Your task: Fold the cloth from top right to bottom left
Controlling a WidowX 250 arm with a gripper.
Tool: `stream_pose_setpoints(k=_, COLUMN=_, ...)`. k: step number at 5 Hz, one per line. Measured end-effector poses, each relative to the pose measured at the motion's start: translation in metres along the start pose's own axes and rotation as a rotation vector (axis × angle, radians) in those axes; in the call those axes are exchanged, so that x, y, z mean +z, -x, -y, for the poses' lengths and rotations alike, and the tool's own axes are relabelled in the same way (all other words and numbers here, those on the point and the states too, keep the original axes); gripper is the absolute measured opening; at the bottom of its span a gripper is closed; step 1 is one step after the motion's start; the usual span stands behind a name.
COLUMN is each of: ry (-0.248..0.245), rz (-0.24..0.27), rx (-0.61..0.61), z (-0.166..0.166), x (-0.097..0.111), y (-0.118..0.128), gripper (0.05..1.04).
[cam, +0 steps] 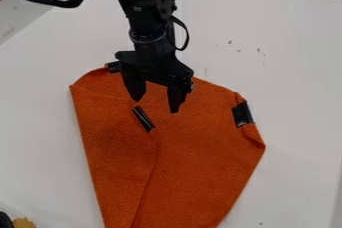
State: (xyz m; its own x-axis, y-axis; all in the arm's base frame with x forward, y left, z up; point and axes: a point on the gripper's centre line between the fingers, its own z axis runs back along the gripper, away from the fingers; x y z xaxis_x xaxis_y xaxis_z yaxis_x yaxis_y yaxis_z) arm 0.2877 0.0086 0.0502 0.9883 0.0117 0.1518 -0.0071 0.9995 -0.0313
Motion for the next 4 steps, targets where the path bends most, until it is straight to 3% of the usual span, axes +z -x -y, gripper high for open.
stream_pose_setpoints(k=1, ry=-0.001, rz=-0.022, rx=0.005, z=0.001, x=-0.006, y=0.002, gripper=1.0)
stream_pose_setpoints(k=4, ry=0.004, rz=0.032, rx=-0.204, z=0.114, x=-0.011, y=-0.032, gripper=1.0)
